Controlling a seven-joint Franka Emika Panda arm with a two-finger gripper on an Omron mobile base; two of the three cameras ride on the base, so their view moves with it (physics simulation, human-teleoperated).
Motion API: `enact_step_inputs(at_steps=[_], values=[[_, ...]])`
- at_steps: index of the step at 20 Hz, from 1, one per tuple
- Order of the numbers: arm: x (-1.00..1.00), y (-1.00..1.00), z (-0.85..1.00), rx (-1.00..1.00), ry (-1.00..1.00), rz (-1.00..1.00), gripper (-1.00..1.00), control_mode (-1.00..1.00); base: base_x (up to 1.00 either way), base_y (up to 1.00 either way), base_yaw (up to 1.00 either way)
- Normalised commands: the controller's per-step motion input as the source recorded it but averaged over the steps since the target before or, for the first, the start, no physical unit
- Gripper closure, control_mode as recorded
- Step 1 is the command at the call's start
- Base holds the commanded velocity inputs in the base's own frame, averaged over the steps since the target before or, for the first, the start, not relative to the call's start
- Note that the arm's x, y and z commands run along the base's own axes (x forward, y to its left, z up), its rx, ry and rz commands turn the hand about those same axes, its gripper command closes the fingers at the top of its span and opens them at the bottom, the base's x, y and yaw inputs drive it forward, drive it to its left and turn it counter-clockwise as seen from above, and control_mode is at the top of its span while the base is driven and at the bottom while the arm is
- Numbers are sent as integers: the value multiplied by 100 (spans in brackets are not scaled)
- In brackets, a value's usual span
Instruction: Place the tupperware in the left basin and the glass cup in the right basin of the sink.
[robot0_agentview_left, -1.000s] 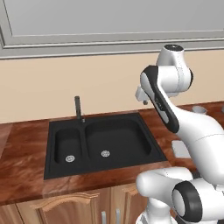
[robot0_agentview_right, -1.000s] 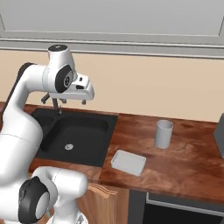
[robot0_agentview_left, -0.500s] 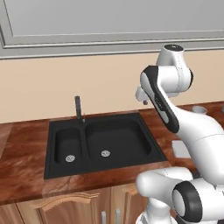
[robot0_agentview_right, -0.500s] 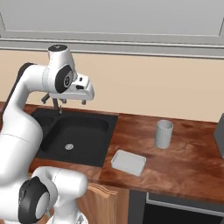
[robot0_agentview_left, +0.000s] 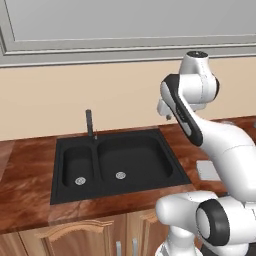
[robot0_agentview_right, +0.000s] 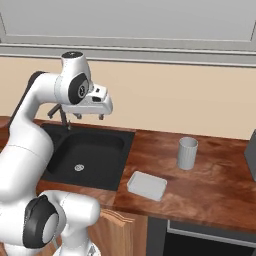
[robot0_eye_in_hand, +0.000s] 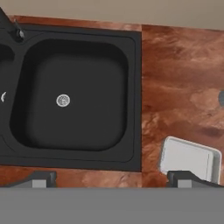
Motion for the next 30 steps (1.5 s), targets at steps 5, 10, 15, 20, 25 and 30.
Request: enact_step_inputs(at_steps=[5, 10, 15, 20, 25, 30], values=[[19, -27, -1, -3, 1, 6, -100, -100, 0, 0, 0], [20, -32, 0, 0, 2, 5, -100, -100, 0, 0, 0], [7, -36, -3, 0, 1, 9, -100, -100, 0, 0, 0], [4, -38, -3, -3, 0, 6, -100, -100, 0, 0, 0], [1, -38, -3, -9, 0, 0, -100, -100, 0, 0, 0], [0, -43, 0, -6, 2, 0, -100, -100, 0, 0, 0]])
